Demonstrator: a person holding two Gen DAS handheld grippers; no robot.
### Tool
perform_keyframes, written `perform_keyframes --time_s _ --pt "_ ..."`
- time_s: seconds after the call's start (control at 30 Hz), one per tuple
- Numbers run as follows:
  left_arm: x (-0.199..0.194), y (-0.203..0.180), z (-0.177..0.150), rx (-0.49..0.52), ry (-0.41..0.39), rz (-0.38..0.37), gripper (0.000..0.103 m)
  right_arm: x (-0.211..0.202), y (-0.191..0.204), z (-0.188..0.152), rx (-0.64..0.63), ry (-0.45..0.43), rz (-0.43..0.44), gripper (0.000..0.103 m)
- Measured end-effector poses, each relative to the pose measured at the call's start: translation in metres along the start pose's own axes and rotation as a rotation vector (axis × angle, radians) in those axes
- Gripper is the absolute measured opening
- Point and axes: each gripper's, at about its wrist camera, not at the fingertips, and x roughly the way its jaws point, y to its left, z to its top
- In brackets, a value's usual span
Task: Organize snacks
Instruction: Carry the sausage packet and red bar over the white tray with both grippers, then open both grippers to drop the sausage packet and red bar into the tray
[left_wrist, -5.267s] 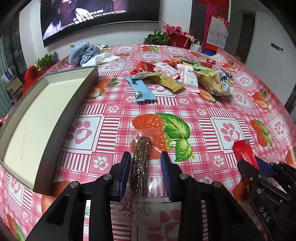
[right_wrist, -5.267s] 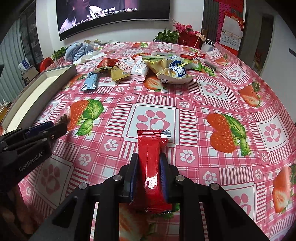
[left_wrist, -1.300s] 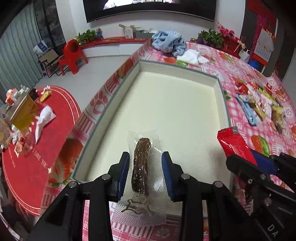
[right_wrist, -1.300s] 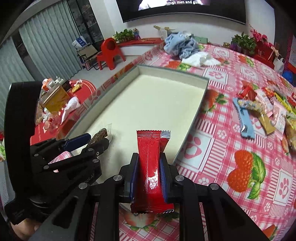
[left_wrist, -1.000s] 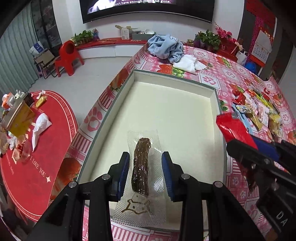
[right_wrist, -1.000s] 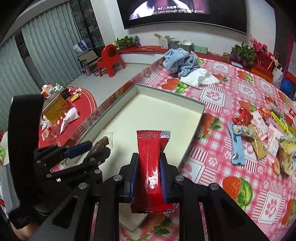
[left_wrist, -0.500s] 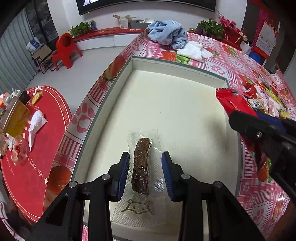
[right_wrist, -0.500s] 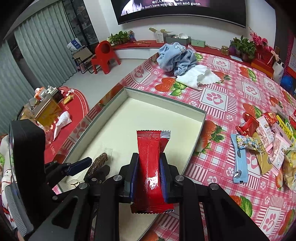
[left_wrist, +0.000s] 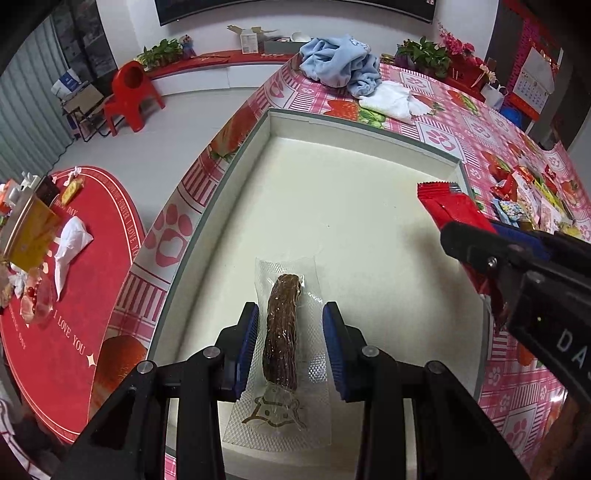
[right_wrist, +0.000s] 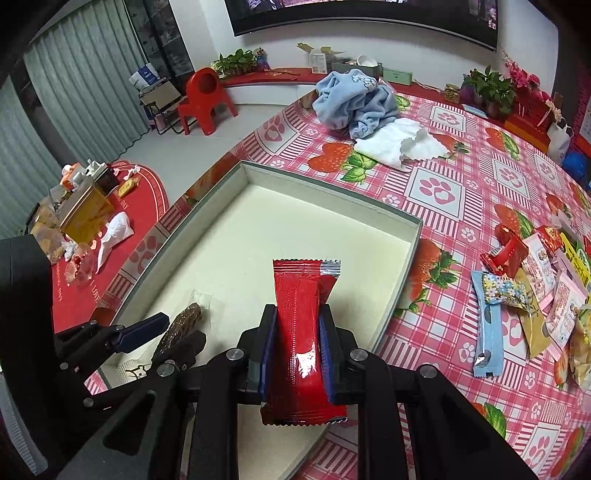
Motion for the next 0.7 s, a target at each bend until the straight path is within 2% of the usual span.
perform_keyframes --time_s 0.4,0.6,0.7 --pt "-0.0094 0.0028 0.0056 -0.007 -0.03 -0.007 0.039 0.0015 0.0071 0.0104 -0.016 -0.009 -0.001 0.023" --pt "-0.0068 0.0033 0.0059 -0.002 -0.021 0.002 0.039 0.0027 0.006 0.0112 -0.014 -0.002 -0.007 0.023" --pt "-0.0055 0.0049 0.0055 -0.012 -0.019 0.006 0.042 0.0035 0.0059 0.0111 -0.013 0.004 -0.006 0.023"
